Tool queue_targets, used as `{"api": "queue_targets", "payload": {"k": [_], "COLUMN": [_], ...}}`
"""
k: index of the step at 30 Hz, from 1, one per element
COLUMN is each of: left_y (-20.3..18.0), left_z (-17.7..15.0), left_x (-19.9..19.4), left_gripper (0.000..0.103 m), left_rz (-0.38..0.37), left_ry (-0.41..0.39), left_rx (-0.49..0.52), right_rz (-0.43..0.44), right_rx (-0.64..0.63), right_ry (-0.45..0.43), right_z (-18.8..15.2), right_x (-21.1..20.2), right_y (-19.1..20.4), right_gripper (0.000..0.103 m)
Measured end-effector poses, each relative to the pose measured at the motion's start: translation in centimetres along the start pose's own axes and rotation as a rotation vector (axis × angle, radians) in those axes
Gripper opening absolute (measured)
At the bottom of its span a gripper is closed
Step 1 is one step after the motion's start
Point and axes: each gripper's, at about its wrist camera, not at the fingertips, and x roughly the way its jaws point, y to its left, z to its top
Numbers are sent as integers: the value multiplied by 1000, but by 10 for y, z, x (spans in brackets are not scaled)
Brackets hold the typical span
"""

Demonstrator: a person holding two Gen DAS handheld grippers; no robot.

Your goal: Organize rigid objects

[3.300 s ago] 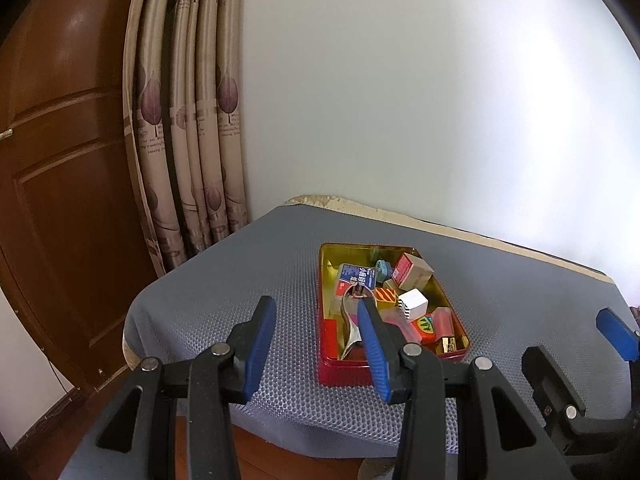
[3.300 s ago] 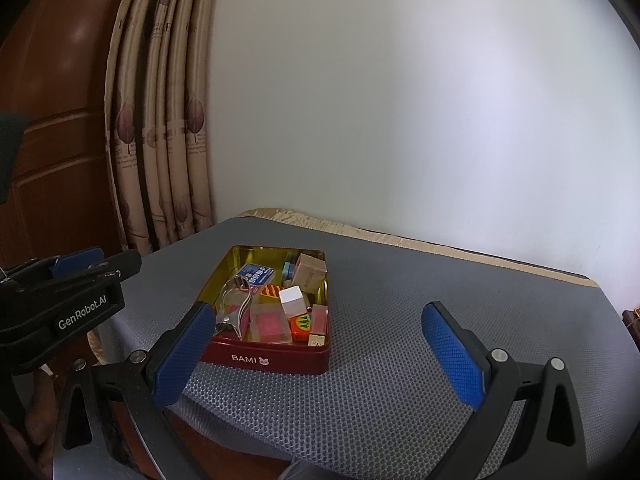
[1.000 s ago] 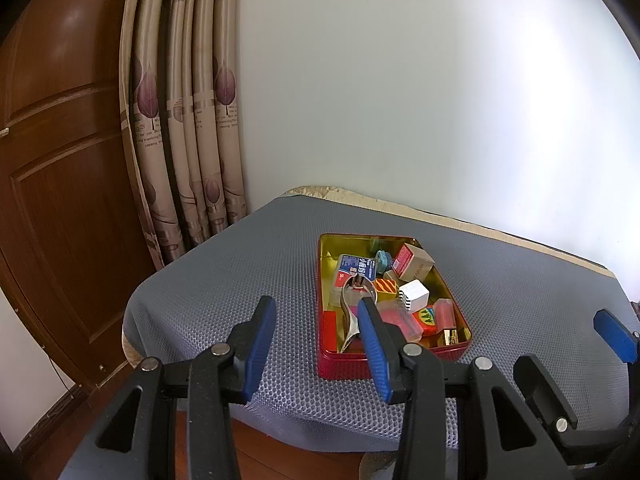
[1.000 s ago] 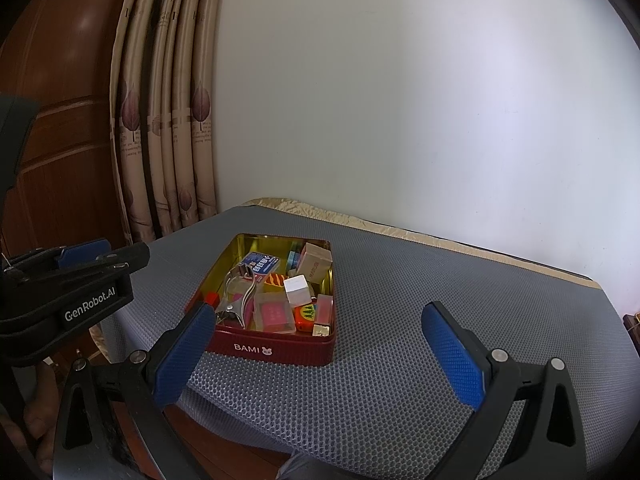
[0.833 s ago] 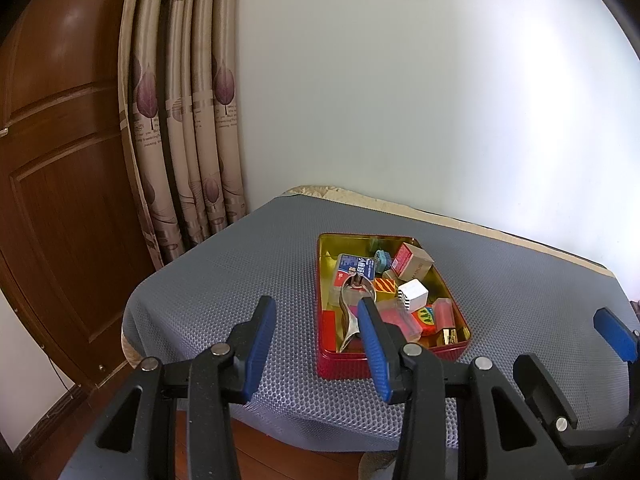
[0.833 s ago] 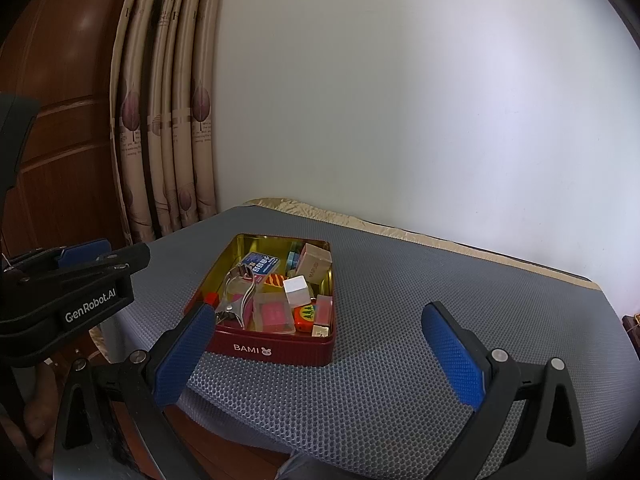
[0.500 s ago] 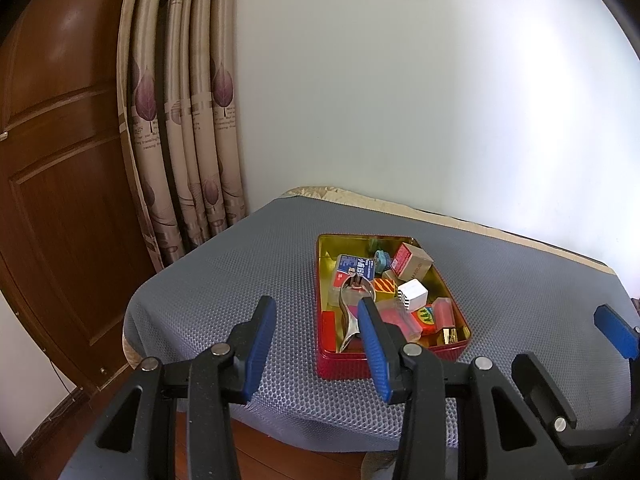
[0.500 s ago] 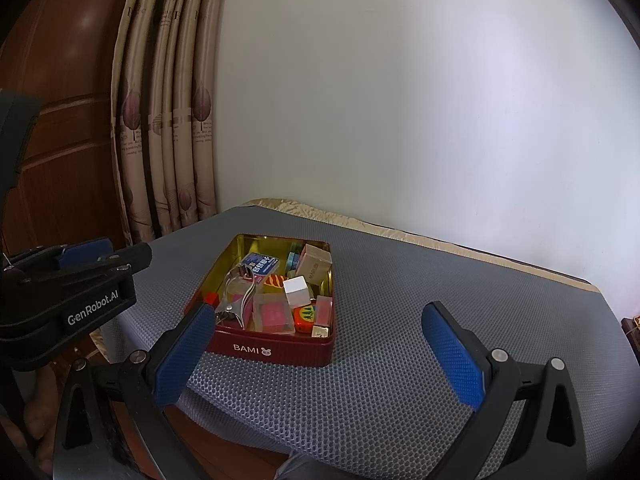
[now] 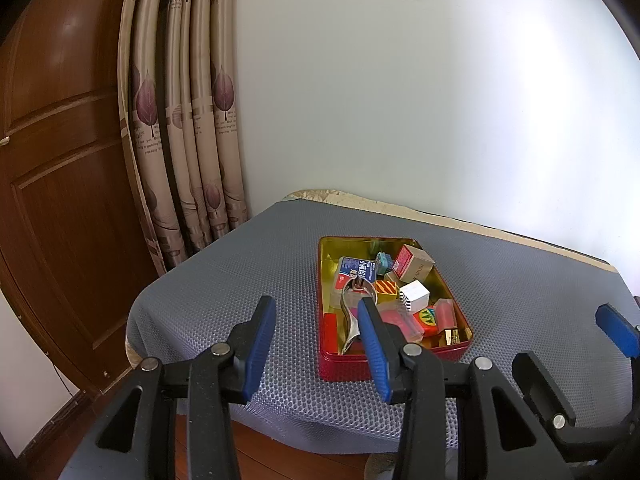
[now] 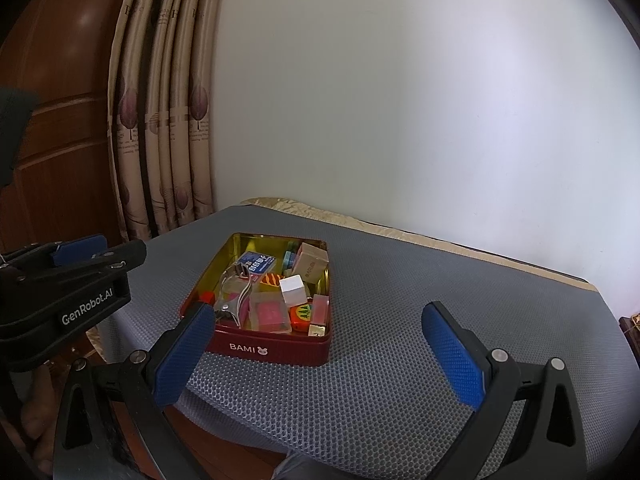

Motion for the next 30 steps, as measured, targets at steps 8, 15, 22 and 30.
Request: {"api": "queue_targets", "payload": {"k": [8, 15, 22, 30], "left_y": [0, 1, 0, 0], "left_z": [0, 0, -1, -1], "left_x": [0, -1, -1, 0], "left_gripper": [43, 43, 43, 43], "left_rz": [0, -1, 1, -2], "left_ry": [3, 7, 8, 9], "left_rx": [-2, -4, -2, 0], "right_rz": [-3, -3, -15, -22], "right_rx": [-3, 4, -5, -3], "right_ry": [0, 1, -7, -2], "right_z": [0, 1, 3, 4], "right_x": [0, 1, 1, 1], "right_y": [0, -2, 0, 0], "right_gripper": [102, 102, 102, 102]}}
